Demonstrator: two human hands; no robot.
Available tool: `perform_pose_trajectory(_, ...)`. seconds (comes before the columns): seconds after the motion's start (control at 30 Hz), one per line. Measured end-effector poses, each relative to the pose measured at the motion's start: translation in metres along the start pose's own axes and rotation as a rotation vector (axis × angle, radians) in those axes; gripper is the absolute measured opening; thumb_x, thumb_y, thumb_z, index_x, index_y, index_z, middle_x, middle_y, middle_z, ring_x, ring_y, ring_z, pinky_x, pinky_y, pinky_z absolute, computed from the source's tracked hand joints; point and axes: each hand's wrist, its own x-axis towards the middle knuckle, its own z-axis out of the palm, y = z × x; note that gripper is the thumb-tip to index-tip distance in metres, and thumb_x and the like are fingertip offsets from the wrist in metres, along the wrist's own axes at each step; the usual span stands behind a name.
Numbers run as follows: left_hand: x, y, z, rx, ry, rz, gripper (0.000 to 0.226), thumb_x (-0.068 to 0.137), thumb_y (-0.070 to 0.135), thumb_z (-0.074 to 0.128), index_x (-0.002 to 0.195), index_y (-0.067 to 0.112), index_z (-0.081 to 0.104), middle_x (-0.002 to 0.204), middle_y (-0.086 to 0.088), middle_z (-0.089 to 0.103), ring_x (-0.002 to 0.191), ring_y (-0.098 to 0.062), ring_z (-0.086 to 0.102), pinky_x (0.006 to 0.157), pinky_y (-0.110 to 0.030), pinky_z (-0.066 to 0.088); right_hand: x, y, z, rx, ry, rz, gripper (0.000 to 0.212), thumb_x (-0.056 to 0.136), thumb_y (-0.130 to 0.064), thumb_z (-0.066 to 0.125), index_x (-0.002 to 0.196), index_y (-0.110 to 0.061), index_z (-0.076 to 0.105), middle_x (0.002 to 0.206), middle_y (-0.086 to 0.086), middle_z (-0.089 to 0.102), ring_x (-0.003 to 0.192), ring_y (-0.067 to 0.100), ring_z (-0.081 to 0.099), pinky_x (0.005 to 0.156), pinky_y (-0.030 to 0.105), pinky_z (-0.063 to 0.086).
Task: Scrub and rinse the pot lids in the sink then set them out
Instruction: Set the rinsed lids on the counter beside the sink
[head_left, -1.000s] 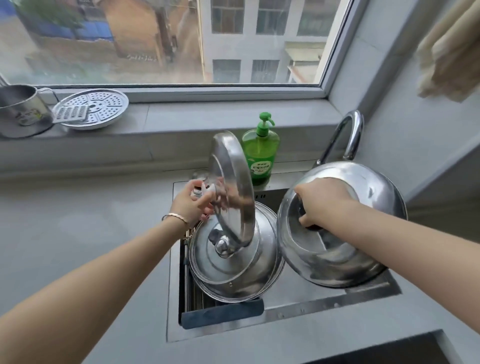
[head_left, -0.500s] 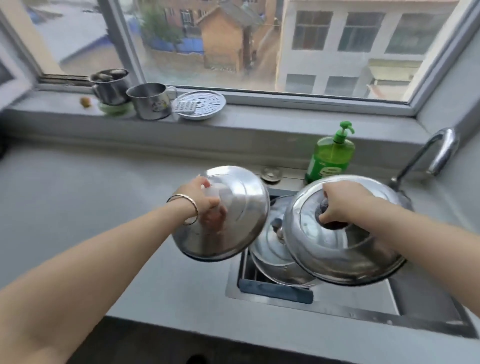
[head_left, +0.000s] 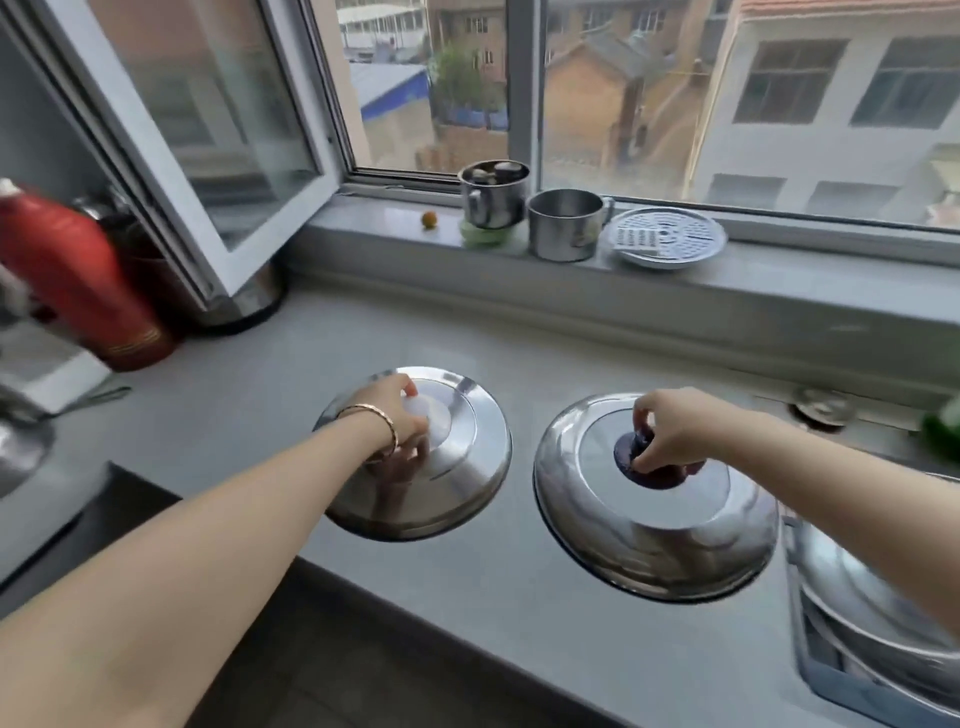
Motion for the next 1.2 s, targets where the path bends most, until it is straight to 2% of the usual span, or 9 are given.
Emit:
perform_pose_trajectory(0.13, 0.046, -0.055, -0.037, 0.093, -0.028, 0.010, 0.042, 0.077, 0.021, 0.061, 0.117, 0.025, 0.051, 0.113, -0.007, 0.061, 0.081, -0.022, 0.050, 0.070, -0.022, 0.039, 0.044, -0.074, 0.011, 0.058, -0.044, 0.013, 0.032, 0.069, -0.024, 0.077, 0.093, -0.015, 0.058, 0.080, 0.004, 0.055, 0.052, 0.018, 0.061, 0.049, 0.030, 0.057)
perform_pose_trajectory(0.23, 0.082, -0.082, -0.058, 0.151, -0.038, 0.009, 0.044, 0.078, 0.022, 0.061, 0.121, 0.026, 0.050, 0.114, -0.006, 0.062, 0.084, -0.023, 0.049, 0.071, -0.023, 0.038, 0.078, -0.114, 0.014, 0.073, -0.059, 0.020, 0.032, 0.069, -0.023, 0.076, 0.094, -0.015, 0.058, 0.081, 0.005, 0.056, 0.054, 0.020, 0.062, 0.050, 0.030, 0.057)
perform_pose_trajectory(0.37, 0.138, -0.104, -0.077, 0.199, 0.002, 0.026, 0.037, 0.086, 0.029, 0.051, 0.123, 0.028, 0.051, 0.127, -0.006, 0.056, 0.112, -0.027, 0.052, 0.088, -0.030, 0.040, 0.128, -0.153, 0.014, 0.083, -0.033, 0.027, 0.031, 0.070, -0.024, 0.073, 0.095, -0.013, 0.060, 0.075, 0.000, 0.053, 0.056, 0.017, 0.058, 0.056, 0.032, 0.058)
perform_pose_trajectory(0.47, 0.178, -0.117, -0.083, 0.214, -0.019, 0.022, 0.037, 0.089, 0.030, 0.048, 0.125, 0.027, 0.048, 0.130, -0.008, 0.052, 0.117, -0.028, 0.050, 0.093, -0.034, 0.040, 0.167, -0.176, 0.013, 0.045, 0.010, 0.003, 0.030, 0.071, -0.025, 0.070, 0.096, -0.014, 0.060, 0.079, 0.001, 0.056, 0.065, 0.020, 0.056, 0.063, 0.032, 0.056)
perform_pose_trajectory(0.6, 0.240, -0.129, -0.088, 0.252, -0.060, 0.015, 0.041, 0.089, 0.027, 0.046, 0.130, 0.029, 0.043, 0.129, -0.010, 0.052, 0.116, -0.030, 0.050, 0.091, -0.036, 0.042, 0.221, -0.200, 0.013, 0.015, 0.046, 0.010, 0.033, 0.072, -0.026, 0.066, 0.102, -0.015, 0.059, 0.098, 0.005, 0.063, 0.084, 0.023, 0.056, 0.063, 0.026, 0.043)
perform_pose_trajectory(0.77, 0.314, -0.140, -0.087, 0.306, -0.080, 0.056, 0.054, 0.091, 0.023, 0.043, 0.142, 0.029, 0.026, 0.122, -0.013, 0.055, 0.110, -0.030, 0.053, 0.084, -0.037, 0.043, 0.286, -0.225, 0.017, -0.005, 0.076, 0.075, 0.032, 0.074, -0.023, 0.062, 0.104, -0.013, 0.058, 0.100, 0.005, 0.062, 0.086, 0.021, 0.052, 0.071, 0.029, 0.045)
perform_pose_trajectory(0.93, 0.399, -0.153, -0.076, 0.325, -0.164, 0.120, 0.042, 0.089, 0.021, 0.049, 0.130, 0.027, 0.040, 0.121, -0.012, 0.054, 0.107, -0.031, 0.054, 0.083, -0.035, 0.046, 0.349, -0.249, 0.023, -0.081, 0.086, 0.149, 0.027, 0.079, -0.026, 0.057, 0.103, -0.014, 0.055, 0.098, 0.005, 0.055, 0.081, 0.022, 0.044, 0.070, 0.030, 0.043)
perform_pose_trajectory(1.03, 0.441, -0.157, -0.070, 0.368, -0.193, 0.176, 0.041, 0.091, 0.020, 0.047, 0.130, 0.027, 0.039, 0.122, -0.013, 0.051, 0.108, -0.031, 0.054, 0.077, -0.033, 0.041, 0.380, -0.263, 0.028, -0.073, 0.067, 0.205, 0.026, 0.080, -0.026, 0.057, 0.103, -0.014, 0.053, 0.101, 0.008, 0.051, 0.087, 0.026, 0.049, 0.069, 0.029, 0.040)
perform_pose_trajectory(1.2, 0.493, -0.161, -0.064, 0.407, -0.219, 0.237, 0.046, 0.091, 0.024, 0.051, 0.134, 0.026, 0.035, 0.128, -0.015, 0.044, 0.110, -0.032, 0.053, 0.085, -0.038, 0.045, 0.422, -0.275, 0.034, -0.019, 0.041, 0.299, 0.029, 0.082, -0.024, 0.055, 0.109, -0.014, 0.052, 0.114, 0.012, 0.048, 0.088, 0.027, 0.049, 0.071, 0.028, 0.037)
